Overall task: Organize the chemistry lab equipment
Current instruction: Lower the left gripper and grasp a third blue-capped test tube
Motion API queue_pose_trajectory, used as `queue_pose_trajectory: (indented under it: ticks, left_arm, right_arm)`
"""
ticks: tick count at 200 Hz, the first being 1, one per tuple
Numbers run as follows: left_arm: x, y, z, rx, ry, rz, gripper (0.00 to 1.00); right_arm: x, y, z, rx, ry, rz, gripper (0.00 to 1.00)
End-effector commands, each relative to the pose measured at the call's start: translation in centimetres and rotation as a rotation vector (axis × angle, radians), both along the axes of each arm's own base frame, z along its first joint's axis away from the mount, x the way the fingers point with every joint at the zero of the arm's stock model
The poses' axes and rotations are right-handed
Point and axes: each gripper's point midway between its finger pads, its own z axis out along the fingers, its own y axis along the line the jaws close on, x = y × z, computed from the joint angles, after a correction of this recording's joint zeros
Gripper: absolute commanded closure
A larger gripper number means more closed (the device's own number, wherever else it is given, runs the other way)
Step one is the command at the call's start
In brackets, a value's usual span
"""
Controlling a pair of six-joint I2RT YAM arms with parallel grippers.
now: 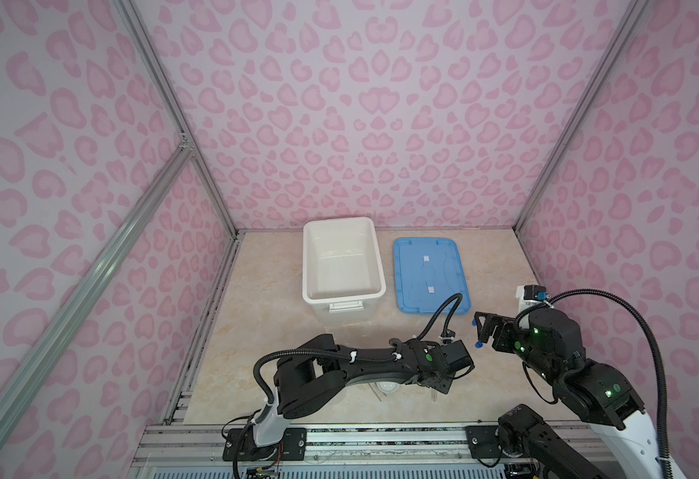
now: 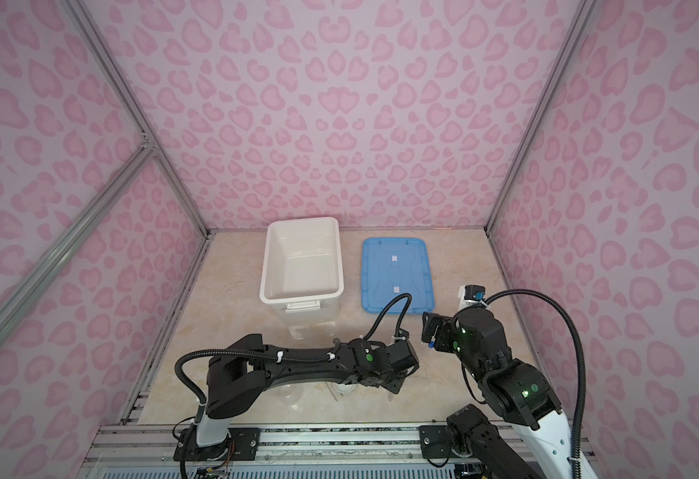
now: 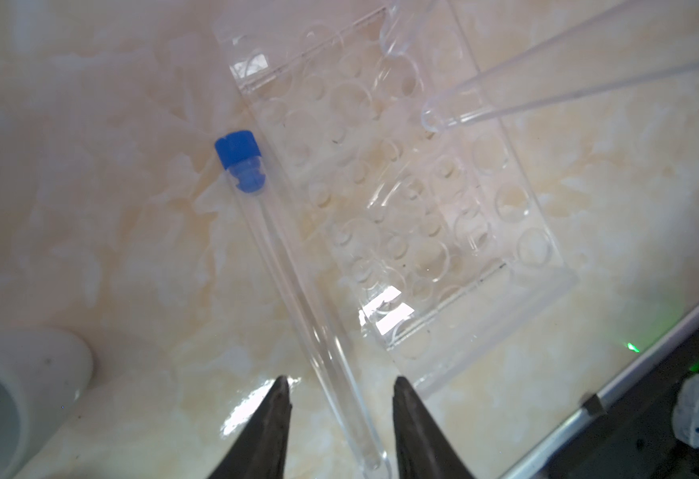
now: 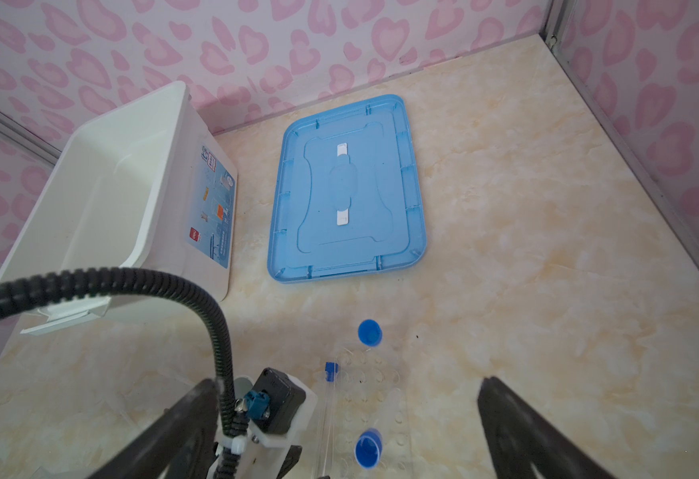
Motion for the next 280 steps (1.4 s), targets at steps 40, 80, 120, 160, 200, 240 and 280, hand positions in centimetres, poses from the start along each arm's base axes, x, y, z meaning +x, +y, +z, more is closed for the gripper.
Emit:
queue_pose_trajectory:
  ticks: [40,80,120,160,200,240,280]
  left_arm:
    - [0.7,1.1,-1.8,0.101,0.008,0.027,0.62]
    - [1.0,1.7,-2.0,0.129,-0.003,0.044,0.66]
    - [1.1,2.2,-2.4,0.158,-0.005,0.051,0.67]
    - [0.6,2.4,-2.9,0.176,0.007,0.049,0.67]
    - [0.7,2.5,-2.7,0.176,0.005,0.055,0.7]
    - [1.2,3.0,-2.4,0.166,-0.008,0.072,0.72]
    - [1.3,2.8,-1.9,0.137,-0.019,0.071,0.76]
  right_arm:
    - [0.2,0.1,-0.3,-0.011,0.001,0.015,0.02]
    - [0.1,0.0,-0.5,-0.007,-0.001,0.011,0.02]
    - [0.1,0.1,-0.4,0.004,-0.007,0.011,0.02]
    - [0.1,0.2,-0.4,0.009,0.001,0.018,0.02]
    - [0.2,0.4,-0.2,0.023,-0.008,0.021,0.02]
    - [0.0,0.2,-0.2,0.02,-0.007,0.014,0.02]
    - [0.0,0.3,-0.4,0.026,-0.004,0.019,0.02]
